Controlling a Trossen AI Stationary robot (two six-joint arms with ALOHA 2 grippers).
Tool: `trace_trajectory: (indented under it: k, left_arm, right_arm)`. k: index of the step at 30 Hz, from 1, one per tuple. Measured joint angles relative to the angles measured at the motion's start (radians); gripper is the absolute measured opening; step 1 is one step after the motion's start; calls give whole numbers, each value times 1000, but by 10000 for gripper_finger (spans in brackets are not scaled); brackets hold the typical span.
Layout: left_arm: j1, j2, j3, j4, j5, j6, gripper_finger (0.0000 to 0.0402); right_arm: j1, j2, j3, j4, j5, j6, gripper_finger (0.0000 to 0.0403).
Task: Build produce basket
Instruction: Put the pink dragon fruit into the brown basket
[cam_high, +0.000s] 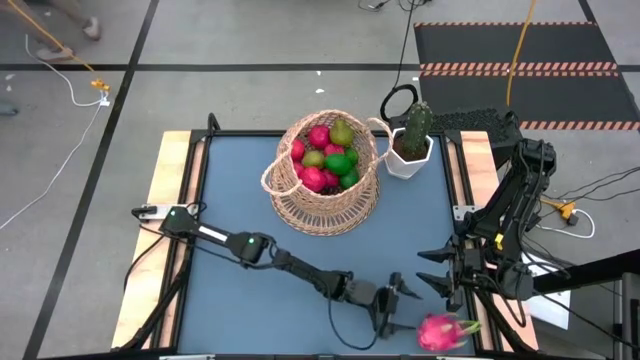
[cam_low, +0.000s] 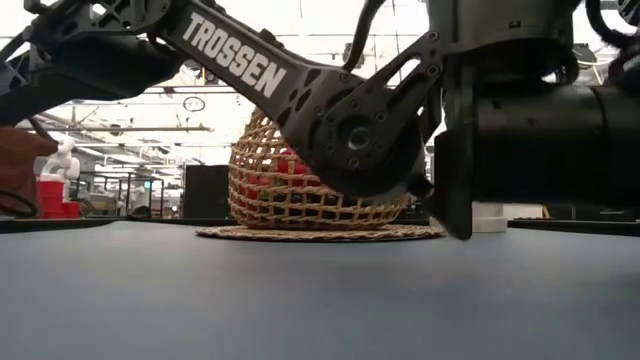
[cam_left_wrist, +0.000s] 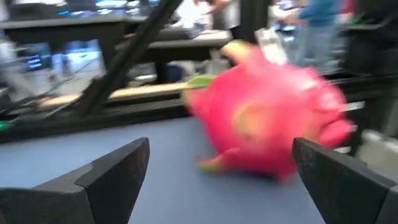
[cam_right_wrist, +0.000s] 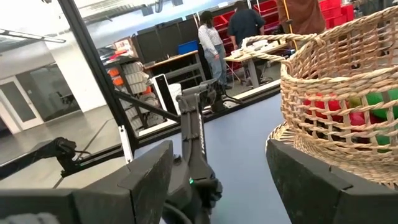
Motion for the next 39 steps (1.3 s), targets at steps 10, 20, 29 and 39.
trace_trajectory:
  k: [10,20,29,39]
  left_arm:
    - [-7,-24,1,-131,121,38,392]
    - [-18,-191,0,-448,22,59,392]
    - [-25,-398,0,-730,-172,88,347]
    - [-105,-612,-187,-887,-246,187,156]
  right_arm:
    - [-2,23,0,-11,-56,15,254]
    - [-26,-70,39,-32,-293,-13,254]
    - [-240,13,40,188,-662,-168,254]
    - [-306,105,67,8,-840,-113,254]
